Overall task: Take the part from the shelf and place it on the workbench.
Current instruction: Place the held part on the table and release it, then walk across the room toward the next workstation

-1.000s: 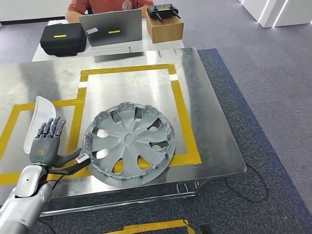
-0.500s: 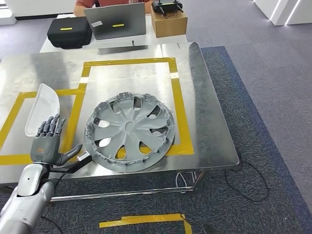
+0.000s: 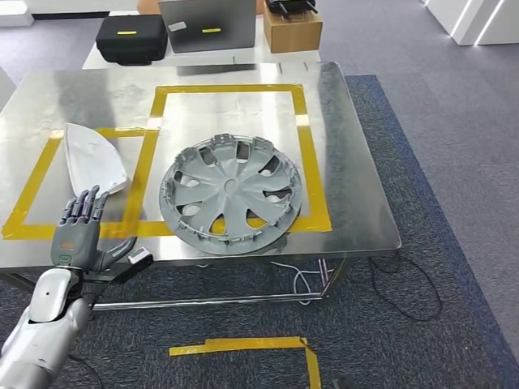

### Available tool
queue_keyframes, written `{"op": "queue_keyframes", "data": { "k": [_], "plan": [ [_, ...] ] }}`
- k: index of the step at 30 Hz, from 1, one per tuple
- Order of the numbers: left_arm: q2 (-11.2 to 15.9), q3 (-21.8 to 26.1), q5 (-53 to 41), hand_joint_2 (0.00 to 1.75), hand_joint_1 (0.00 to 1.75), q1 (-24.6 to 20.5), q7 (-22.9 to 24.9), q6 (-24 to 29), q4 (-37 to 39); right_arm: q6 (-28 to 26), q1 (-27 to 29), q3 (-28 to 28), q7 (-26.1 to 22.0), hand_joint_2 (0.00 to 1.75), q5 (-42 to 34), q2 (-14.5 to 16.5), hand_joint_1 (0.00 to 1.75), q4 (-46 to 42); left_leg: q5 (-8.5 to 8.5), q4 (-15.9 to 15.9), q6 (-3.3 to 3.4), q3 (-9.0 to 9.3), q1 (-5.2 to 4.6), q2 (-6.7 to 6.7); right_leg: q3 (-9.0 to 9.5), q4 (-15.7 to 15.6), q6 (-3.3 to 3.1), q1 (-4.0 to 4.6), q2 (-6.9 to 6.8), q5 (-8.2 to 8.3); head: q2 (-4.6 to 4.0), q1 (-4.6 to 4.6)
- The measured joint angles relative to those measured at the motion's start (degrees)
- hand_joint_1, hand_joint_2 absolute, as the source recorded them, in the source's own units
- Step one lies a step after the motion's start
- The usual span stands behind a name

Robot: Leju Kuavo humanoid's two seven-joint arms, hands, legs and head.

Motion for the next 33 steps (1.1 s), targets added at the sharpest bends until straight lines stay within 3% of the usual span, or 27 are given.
{"op": "queue_keyframes", "data": {
  "k": [2,5,7,9,10,11,12,14,16,17,18,20,21,22,24,25,26,27,28,30,31,33],
  "plan": [
    [0.0,0.0,0.1,0.00,0.00,0.0,0.0,0.0,0.0,0.0,-0.1,0.0,0.2,0.00,0.0,0.0,0.00,0.0,0.72,0.4,-0.58,-0.66,-0.12,-0.05,3.21,-5.0,-0.40,0.12,0.26,-0.37,0.00,-0.04],
    [0.0,0.0,0.4,0.00,0.00,0.1,0.0,0.0,0.0,0.2,0.0,-0.1,0.6,0.00,0.1,-0.1,0.00,0.0,1.23,0.7,-1.52,-1.13,-0.07,-0.19,2.67,-5.3,-1.68,0.12,0.05,0.40,0.00,-0.02],
    [0.1,0.2,0.6,0.00,0.00,0.2,-0.1,0.0,0.1,0.3,-0.1,-0.1,0.9,0.00,0.2,-0.1,0.00,0.0,-2.16,3.6,-2.31,-2.26,0.16,-0.25,1.67,-5.5,-2.80,-0.06,-0.23,1.58,0.00,-0.21],
    [0.1,0.3,0.8,0.00,0.00,0.3,-0.2,0.0,0.1,0.3,-0.2,-0.2,1.2,0.00,0.3,-0.2,0.00,0.0,-7.78,10.5,-3.00,-4.06,0.49,-0.21,0.36,-5.4,-3.19,-0.03,-0.35,2.77,0.00,-0.40],
    [0.1,0.4,0.9,0.00,0.00,0.5,-0.3,0.0,0.2,0.3,-0.2,-0.2,1.4,0.00,0.3,-0.2,0.00,0.0,-9.56,14.1,-3.23,-4.69,0.63,-0.20,-0.40,-5.4,-3.18,-0.01,-0.41,3.35,0.00,-0.44],
    [0.1,0.4,1.0,0.00,0.00,0.7,-0.3,0.0,0.2,0.3,-0.2,-0.2,1.6,0.00,0.4,-0.2,0.00,0.0,-10.13,16.4,-3.35,-4.69,0.74,-0.20,-1.19,-5.3,-3.14,0.00,-0.49,3.90,0.00,-0.41],
    [0.1,0.5,1.1,0.00,0.00,0.9,-0.4,0.0,0.3,0.3,-0.2,-0.2,1.7,0.00,0.5,-0.2,0.00,0.0,-9.56,16.8,-3.38,-3.85,0.83,-0.20,-1.98,-5.2,-3.09,0.00,-0.56,4.42,0.00,-0.44],
    [0.1,0.9,1.2,0.00,0.00,1.0,-0.6,0.0,0.3,0.3,-0.2,-0.2,1.9,0.00,0.6,-0.2,0.00,0.0,-6.78,11.4,-3.15,0.82,0.92,-0.19,-3.33,-4.9,-2.84,0.00,-0.64,5.34,0.00,-0.44],
    [0.1,1.2,1.3,0.00,0.00,0.9,-0.7,0.0,0.3,0.3,-0.2,-0.2,2.0,0.00,0.8,-0.2,0.00,0.0,-6.06,3.1,-2.58,6.45,0.75,-0.21,-4.15,-4.8,-2.27,0.12,-0.68,6.19,0.00,-0.39],
    [0.1,1.3,1.3,0.00,0.00,0.9,-0.8,0.0,0.3,0.3,-0.3,-0.2,2.0,0.00,0.9,-0.2,0.00,0.0,-6.27,0.5,-2.23,7.98,0.60,-0.24,-4.32,-4.9,-1.93,0.14,-0.70,6.67,0.00,-0.39],
    [0.1,1.4,1.4,0.00,0.00,0.9,-0.8,0.0,0.3,0.3,-0.3,-0.2,2.0,0.00,0.9,-0.2,0.00,0.0,-6.50,-0.8,-1.86,8.52,0.40,-0.28,-4.44,-5.0,-1.55,0.11,-0.73,7.21,0.00,-0.36],
    [0.1,1.6,1.6,0.00,0.00,1.0,-0.8,0.0,0.3,0.3,-0.3,-0.2,2.0,0.00,1.0,-0.2,0.00,0.0,-5.54,-1.3,-1.02,7.94,0.31,-0.22,-4.69,-5.3,-0.86,-0.04,-0.66,7.84,0.00,-0.41],
    [0.0,1.7,1.6,0.00,0.00,1.0,-0.8,0.0,0.4,0.3,-0.2,-0.2,2.0,0.00,1.0,-0.2,0.00,0.0,-4.89,-1.5,-0.54,7.49,0.36,-0.14,-5.25,-4.8,-0.60,-0.07,-0.54,6.92,0.00,-0.37],
    [0.0,1.8,1.7,0.00,0.00,1.0,-0.8,0.0,0.5,0.3,-0.2,-0.2,2.0,0.00,1.1,-0.2,0.00,0.0,-4.17,-1.7,-0.08,6.88,0.43,-0.07,-6.10,-3.1,-0.41,-0.06,-0.40,4.93,0.00,-0.31],
    [-0.1,1.8,1.7,0.00,0.00,1.2,-0.8,0.0,0.7,0.4,-0.2,-0.3,2.1,0.00,1.2,-0.3,0.00,0.0,-2.83,-1.7,0.55,5.25,0.36,-0.01,-8.51,3.7,-0.23,-0.07,-0.19,-0.80,0.00,-0.14],
    [0.0,1.9,1.7,0.00,0.00,1.3,-0.8,0.0,0.8,0.4,-0.2,-0.3,2.2,0.00,1.3,-0.4,0.00,0.0,-2.21,-1.7,0.67,4.37,0.24,-0.01,-9.41,7.5,-0.16,-0.07,-0.16,-2.83,0.00,-0.09],
    [0.0,2.0,1.7,0.00,0.00,1.6,-0.8,0.0,1.0,0.4,-0.2,-0.3,2.3,0.00,1.4,-0.4,0.00,0.0,-1.59,-1.6,0.71,3.48,0.11,-0.01,-9.70,10.4,-0.13,-0.07,-0.15,-3.55,0.00,-0.09],
    [0.0,2.2,1.8,0.00,0.00,1.9,-0.8,0.0,1.3,0.4,-0.2,-0.3,2.5,0.00,1.5,-0.4,0.00,0.0,-1.02,-1.5,0.69,2.61,0.00,-0.01,-9.11,11.3,-0.15,-0.06,-0.16,-2.97,0.00,-0.09],
    [0.0,2.4,1.8,0.00,0.00,2.2,-0.7,0.0,1.7,0.4,-0.2,-0.3,2.6,0.00,1.6,-0.4,0.00,0.0,-0.50,-1.3,0.62,1.77,-0.09,-0.02,-7.45,10.2,-0.26,-0.04,-0.15,-1.53,0.00,-0.09],
    [0.0,2.8,1.7,0.00,0.00,2.8,-0.3,-0.1,2.2,0.3,-0.3,-0.3,2.9,0.00,2.0,-0.4,0.00,0.0,0.35,-0.8,0.34,0.35,-0.23,-0.10,-1.57,2.9,-0.72,0.09,-0.06,0.76,0.00,-0.07],
    [0.0,2.9,1.7,0.00,0.00,3.1,-0.1,-0.1,2.4,0.2,-0.4,-0.3,2.9,0.00,2.2,-0.5,0.00,0.0,0.71,-0.6,0.12,-0.17,-0.30,-0.12,1.47,-1.4,-0.94,0.19,0.00,0.76,0.00,-0.09],
    [0.1,3.2,1.9,0.00,0.00,3.5,0.1,-0.1,3.2,0.2,-0.5,-0.4,3.1,0.00,2.6,-0.5,0.00,0.0,1.65,-0.4,-0.44,-0.78,-0.31,-0.10,4.58,-6.3,-1.20,0.48,0.12,-0.12,0.01,-0.07]
  ]
}}
